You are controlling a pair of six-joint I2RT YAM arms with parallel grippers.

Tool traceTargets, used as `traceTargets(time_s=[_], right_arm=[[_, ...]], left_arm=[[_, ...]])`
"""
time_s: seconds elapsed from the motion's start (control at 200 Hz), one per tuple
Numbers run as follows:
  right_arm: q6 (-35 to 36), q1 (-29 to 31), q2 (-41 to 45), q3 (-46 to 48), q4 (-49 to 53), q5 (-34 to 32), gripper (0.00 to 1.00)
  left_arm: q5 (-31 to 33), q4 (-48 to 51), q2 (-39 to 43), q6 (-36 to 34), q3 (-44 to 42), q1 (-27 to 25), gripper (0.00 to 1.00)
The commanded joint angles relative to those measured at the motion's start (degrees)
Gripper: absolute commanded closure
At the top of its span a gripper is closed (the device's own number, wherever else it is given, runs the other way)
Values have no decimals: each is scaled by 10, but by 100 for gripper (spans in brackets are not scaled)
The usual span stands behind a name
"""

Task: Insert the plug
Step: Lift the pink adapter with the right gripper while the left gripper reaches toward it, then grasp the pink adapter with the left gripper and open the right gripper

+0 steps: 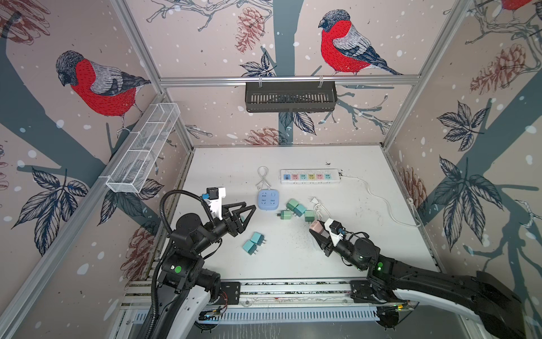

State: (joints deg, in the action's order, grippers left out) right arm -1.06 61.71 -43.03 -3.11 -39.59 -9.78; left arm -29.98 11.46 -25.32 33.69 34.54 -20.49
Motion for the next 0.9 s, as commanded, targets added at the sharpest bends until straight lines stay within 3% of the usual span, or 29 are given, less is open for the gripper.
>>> traceTargets(time_s=[0.0,0.14,0.24,0.425,0.725,0.896], right_arm=[[31,17,-9,-10,-27,16,99],[38,33,-26,-17,-31,6,100],[42,39,-30,-21,-30,-7,100],[50,45,-14,-11,-36,-16,100],[59,46,24,7,-48,4,100],[58,48,37,10,-44,3,99]], left_arm=[[103,-11,-42,-23,8,-91,37],[278,-56,-134,-46,25,-300,37],[308,-57,-238,-56,78,-372,41],[302,-40,-364,-55,149,-401,44],[249,-37,-426,-75,178,-418,39],[251,-14,-459,-79,194,-422,39]])
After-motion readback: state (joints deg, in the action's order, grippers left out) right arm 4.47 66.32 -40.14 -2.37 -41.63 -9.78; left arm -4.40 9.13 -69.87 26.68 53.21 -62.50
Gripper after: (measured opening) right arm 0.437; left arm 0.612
